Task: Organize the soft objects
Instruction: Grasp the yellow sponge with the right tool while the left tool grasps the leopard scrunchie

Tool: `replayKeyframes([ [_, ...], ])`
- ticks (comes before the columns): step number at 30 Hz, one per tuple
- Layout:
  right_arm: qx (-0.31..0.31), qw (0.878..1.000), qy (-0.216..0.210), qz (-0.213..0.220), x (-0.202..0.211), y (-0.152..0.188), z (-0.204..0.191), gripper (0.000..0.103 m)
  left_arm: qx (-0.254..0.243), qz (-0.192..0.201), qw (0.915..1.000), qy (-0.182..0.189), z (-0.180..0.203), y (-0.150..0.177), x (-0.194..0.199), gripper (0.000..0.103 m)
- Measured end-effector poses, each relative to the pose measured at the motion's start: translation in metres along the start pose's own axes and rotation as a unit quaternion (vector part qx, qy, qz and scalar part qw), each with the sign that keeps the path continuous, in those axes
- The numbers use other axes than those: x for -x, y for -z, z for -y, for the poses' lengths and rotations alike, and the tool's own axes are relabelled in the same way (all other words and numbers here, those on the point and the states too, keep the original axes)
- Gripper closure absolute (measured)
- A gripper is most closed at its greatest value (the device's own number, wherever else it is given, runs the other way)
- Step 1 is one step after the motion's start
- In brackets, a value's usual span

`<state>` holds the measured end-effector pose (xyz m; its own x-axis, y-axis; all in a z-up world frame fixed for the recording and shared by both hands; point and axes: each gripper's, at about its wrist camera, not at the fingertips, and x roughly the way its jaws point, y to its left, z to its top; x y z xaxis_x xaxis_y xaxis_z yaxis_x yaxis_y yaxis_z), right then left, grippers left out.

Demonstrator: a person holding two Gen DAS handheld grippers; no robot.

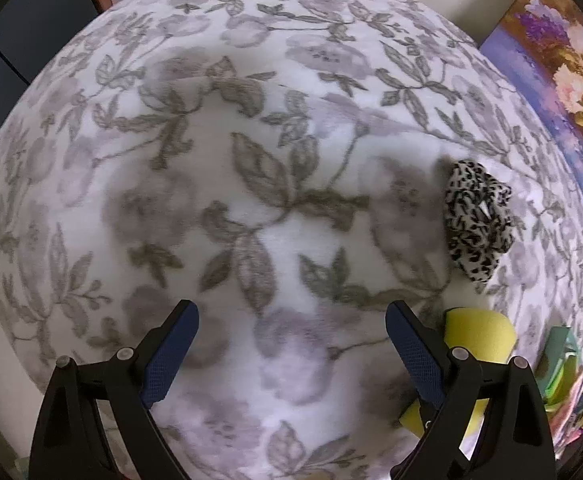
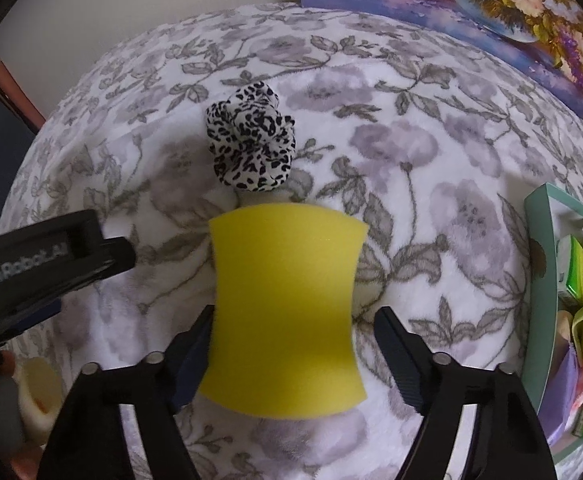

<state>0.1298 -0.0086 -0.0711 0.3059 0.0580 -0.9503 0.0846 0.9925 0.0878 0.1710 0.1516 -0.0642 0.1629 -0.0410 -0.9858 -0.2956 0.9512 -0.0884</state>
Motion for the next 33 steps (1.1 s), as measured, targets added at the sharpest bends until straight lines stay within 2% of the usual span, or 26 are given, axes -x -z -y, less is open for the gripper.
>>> replayKeyframes([
  [1, 0.000, 1.000, -0.003, 0.002, 0.003, 0.000, 0.002, 0.037, 0.000, 0.000, 1.0000, 0.002, 0.002, 0.000, 0.000, 0.008],
  [7, -0.004, 1.000, -0.005, 0.007, 0.009, -0.003, 0.011, 0.039, 0.002, 0.004, 0.9999, 0.017, 0.009, -0.001, -0.002, 0.008],
  [12, -0.014, 1.000, 0.001, 0.025, 0.023, -0.004, 0.019, 0.039, 0.002, 0.032, 0.9989, 0.034, 0.021, -0.003, 0.005, 0.008],
  [17, -0.033, 0.999, 0.008, 0.037, 0.032, -0.010, 0.039, 0.039, -0.018, 0.036, 0.9966, 0.072, 0.051, -0.005, 0.007, 0.008],
  [24, -0.048, 0.997, 0.021, 0.054, 0.038, -0.022, 0.061, 0.039, -0.053, 0.055, 0.9931, 0.089, 0.083, -0.012, 0.003, 0.010],
  [33, -0.051, 0.996, 0.028, 0.065, 0.038, -0.036, 0.077, 0.039, -0.072, 0.075, 0.9885, 0.110, 0.097, -0.017, -0.002, 0.014],
])
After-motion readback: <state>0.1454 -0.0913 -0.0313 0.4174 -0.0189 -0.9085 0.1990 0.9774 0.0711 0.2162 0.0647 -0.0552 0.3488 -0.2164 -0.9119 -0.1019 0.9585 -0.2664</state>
